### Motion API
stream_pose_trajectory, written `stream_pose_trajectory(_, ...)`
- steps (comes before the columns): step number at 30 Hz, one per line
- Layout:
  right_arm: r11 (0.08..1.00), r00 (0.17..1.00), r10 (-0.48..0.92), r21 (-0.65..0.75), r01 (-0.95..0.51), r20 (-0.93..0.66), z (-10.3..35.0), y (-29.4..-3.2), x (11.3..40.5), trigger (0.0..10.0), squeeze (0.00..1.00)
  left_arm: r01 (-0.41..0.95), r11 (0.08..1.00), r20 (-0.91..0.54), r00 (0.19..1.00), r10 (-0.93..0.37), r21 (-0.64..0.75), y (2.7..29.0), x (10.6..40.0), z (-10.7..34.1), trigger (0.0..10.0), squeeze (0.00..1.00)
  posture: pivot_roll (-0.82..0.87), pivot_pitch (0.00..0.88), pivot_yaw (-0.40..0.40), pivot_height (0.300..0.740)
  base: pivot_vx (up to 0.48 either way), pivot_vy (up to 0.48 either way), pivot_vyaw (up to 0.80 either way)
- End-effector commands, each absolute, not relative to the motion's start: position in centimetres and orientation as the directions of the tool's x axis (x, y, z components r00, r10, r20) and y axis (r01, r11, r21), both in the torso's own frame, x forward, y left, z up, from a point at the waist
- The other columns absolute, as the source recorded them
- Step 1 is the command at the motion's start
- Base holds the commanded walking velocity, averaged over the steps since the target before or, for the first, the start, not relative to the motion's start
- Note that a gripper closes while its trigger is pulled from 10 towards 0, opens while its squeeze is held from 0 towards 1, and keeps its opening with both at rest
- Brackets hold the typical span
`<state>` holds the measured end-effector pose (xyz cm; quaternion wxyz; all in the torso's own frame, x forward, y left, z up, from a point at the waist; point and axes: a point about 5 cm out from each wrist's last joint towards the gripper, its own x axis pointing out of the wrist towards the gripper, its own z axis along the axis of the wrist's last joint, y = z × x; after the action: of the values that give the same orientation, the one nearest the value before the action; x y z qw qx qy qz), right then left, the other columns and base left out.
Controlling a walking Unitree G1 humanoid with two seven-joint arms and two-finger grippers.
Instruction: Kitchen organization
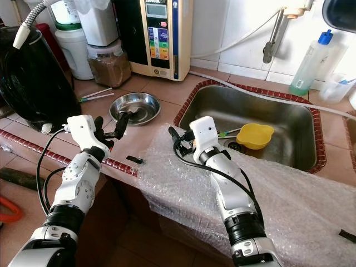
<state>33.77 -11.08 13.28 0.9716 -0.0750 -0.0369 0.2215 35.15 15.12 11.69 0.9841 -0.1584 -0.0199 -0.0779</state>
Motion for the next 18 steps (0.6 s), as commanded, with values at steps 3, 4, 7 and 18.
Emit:
stream_pose_trajectory(3,0.89,0.899,0.436,-0.164,-0.425,0.036,13.4,-10.9,33.9,10.0,0.56,0.154,0.942,0.072,0.988,-0.139,-0.297,15.3,35.2,12.2,10.0,1.0,0.03,0.0,0.053,0.74,0.0,0.0,0.0)
stream_pose_trajectory(4,0.89,0.899,0.436,-0.165,-0.425,0.036,13.3,-10.9,33.8,10.0,0.56,0.148,0.946,0.062,0.989,-0.136,-0.289,15.4,35.1,11.9,10.0,1.0,0.03,0.0,0.053,0.74,0.0,0.0,0.0)
stream_pose_trajectory(7,0.891,0.9,0.435,-0.164,-0.424,0.034,13.3,-11.0,33.8,10.0,0.56,0.141,0.952,0.044,0.99,-0.134,-0.272,15.5,34.8,11.5,10.0,1.0,0.03,0.0,0.053,0.74,0.0,0.0,0.0)
stream_pose_trajectory(18,0.887,0.898,0.439,-0.168,-0.429,0.025,13.2,-10.9,34.0,10.0,0.56,0.16,0.969,-0.103,0.978,-0.182,-0.191,15.8,33.0,8.4,10.0,1.0,0.04,0.0,0.049,0.74,0.0,0.0,0.0)
